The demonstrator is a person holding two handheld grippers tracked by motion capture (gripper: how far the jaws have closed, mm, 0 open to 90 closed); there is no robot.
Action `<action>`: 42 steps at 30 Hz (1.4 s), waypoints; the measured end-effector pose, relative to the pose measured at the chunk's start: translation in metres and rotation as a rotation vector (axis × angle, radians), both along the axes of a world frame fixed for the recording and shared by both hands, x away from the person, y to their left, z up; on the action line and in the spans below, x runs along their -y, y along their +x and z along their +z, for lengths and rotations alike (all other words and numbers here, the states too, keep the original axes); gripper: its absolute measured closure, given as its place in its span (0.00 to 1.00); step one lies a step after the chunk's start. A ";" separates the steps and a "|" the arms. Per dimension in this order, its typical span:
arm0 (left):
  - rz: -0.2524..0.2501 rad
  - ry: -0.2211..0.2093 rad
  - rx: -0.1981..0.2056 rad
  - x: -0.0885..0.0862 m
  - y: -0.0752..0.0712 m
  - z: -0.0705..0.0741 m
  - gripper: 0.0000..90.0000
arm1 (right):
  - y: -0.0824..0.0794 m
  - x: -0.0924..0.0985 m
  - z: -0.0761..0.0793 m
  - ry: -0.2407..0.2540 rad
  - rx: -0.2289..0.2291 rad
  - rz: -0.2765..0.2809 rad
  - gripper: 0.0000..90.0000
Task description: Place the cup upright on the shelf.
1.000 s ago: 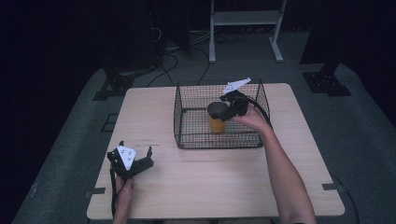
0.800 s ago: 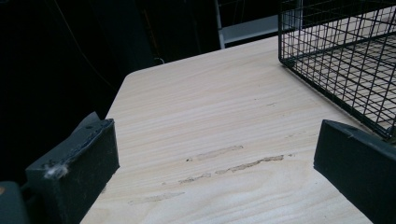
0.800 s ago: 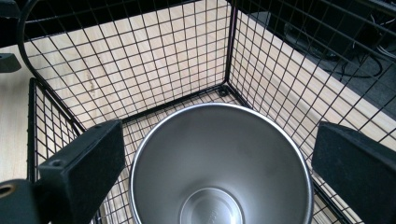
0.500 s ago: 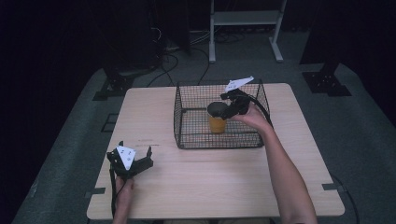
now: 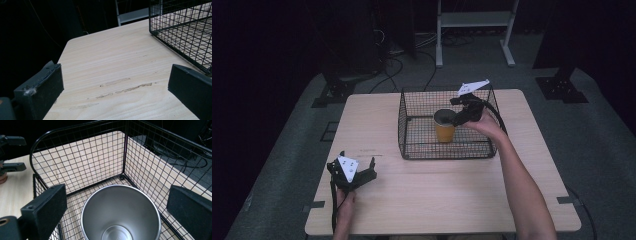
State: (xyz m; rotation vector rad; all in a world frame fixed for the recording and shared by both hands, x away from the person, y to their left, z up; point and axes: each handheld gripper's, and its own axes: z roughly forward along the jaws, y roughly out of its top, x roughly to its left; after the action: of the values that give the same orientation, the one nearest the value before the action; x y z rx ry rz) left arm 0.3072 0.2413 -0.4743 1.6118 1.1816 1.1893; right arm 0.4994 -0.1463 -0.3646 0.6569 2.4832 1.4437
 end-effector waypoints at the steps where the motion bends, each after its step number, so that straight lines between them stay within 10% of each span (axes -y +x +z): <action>1: -0.001 -0.001 0.000 0.000 0.000 0.000 0.00 | -0.001 0.001 0.001 0.011 -0.004 -0.001 0.02; 42: -0.007 0.014 -0.002 0.001 -0.001 0.000 0.00 | -0.032 0.023 0.017 0.048 -0.021 -0.027 0.03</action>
State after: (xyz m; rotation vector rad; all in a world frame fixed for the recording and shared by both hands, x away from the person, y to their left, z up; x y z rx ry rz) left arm 0.3067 0.2399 -0.4746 1.6269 1.1705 1.1946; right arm 0.4673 -0.1697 -0.3476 0.7155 2.4518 1.4991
